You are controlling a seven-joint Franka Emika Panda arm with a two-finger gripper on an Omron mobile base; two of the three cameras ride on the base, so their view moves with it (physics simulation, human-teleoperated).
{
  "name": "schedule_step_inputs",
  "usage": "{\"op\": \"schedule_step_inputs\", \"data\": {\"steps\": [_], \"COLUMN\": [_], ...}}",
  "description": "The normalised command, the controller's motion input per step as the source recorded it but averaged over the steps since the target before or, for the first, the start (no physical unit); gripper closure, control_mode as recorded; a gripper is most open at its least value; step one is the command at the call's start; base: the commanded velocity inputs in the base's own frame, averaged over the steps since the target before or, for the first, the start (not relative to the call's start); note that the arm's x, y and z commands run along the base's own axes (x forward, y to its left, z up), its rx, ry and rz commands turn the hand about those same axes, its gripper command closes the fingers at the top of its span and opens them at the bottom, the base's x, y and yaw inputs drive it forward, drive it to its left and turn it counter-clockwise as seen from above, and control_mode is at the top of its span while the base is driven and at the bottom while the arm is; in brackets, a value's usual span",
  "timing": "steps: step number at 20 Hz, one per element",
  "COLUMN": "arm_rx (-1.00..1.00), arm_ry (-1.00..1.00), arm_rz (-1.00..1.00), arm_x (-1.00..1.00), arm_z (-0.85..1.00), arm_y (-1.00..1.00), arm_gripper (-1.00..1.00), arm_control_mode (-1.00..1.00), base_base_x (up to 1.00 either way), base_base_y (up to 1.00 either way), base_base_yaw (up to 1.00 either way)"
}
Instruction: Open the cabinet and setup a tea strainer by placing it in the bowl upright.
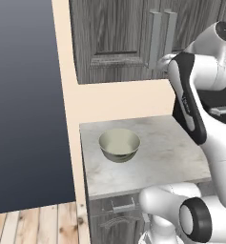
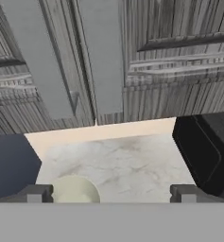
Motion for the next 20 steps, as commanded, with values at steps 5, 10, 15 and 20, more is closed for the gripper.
{"op": "schedule_step_inputs", "data": {"steps": [5,10,15,20], "arm_rx": [-0.09,0.0,0.0,0.0], "arm_ry": [-0.1,-0.04,-0.02,0.01], "arm_rz": [-0.04,0.02,0.07,0.02], "arm_x": [0.04,0.24,0.55,0.59], "arm_z": [0.36,-0.02,0.0,0.0], "arm_y": [-0.12,-0.09,0.0,-0.04], "arm_gripper": [-1.0,-1.0,-1.0,-1.0], "arm_control_mode": [-1.0,-1.0,-1.0,-1.0], "base_base_x": [0.0,0.0,0.0,0.0], "base_base_y": [0.0,0.0,0.0,0.0], "base_base_yaw": [0.0,0.0,0.0,0.0]}}
